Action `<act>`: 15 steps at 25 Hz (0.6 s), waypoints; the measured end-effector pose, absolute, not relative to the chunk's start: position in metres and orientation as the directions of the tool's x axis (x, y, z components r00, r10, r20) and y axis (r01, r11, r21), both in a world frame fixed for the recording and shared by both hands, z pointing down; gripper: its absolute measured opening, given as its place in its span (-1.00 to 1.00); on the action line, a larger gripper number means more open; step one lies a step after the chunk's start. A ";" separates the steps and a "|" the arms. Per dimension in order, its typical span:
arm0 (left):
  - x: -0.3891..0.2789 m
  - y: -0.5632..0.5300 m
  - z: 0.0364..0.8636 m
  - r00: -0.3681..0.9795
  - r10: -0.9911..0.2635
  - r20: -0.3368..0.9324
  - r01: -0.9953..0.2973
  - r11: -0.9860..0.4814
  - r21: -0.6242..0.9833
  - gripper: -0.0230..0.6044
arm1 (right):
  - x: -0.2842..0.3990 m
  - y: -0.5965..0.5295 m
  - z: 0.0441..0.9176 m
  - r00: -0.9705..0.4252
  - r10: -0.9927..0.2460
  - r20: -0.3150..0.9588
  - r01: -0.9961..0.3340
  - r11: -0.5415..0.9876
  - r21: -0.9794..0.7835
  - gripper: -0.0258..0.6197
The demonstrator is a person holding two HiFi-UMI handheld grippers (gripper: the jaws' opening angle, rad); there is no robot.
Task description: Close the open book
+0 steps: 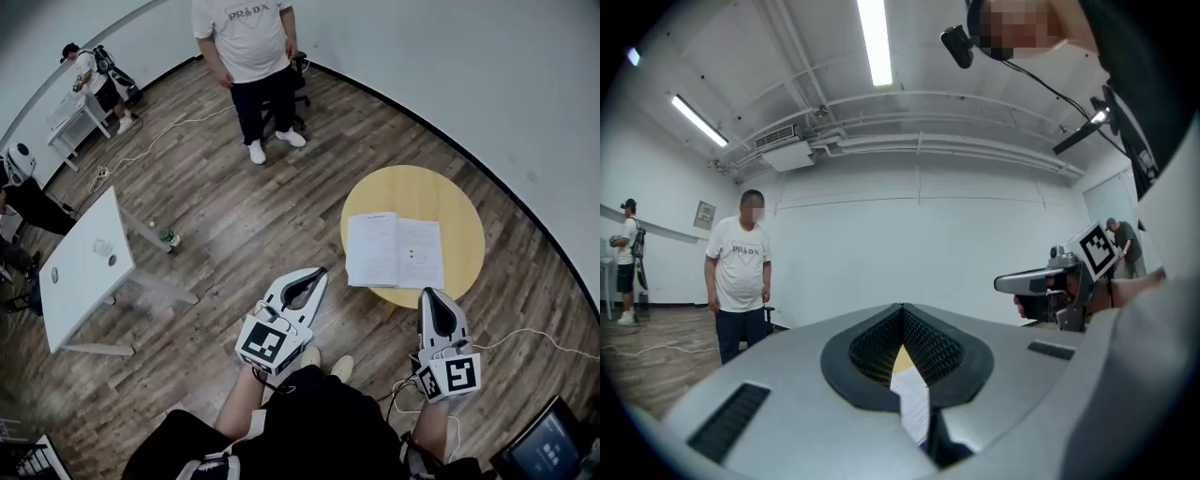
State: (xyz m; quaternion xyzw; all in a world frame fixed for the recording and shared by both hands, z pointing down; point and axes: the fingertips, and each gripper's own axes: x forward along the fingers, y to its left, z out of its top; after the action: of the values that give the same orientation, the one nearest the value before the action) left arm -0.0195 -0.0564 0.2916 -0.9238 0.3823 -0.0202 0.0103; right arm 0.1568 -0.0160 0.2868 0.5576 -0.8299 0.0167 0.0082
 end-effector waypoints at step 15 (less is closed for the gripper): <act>-0.027 -0.085 0.321 0.722 -0.686 0.089 -0.690 -0.724 0.011 -0.93 | 0.142 -0.049 0.309 -0.379 -0.921 0.089 -0.925 0.376 -0.048 -0.91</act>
State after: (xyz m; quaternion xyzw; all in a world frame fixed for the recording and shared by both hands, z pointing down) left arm -0.0274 -0.0847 0.3215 -0.9276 0.3708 -0.0396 -0.0215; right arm 0.1417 -0.0487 0.3091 0.5566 -0.8292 0.0447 0.0238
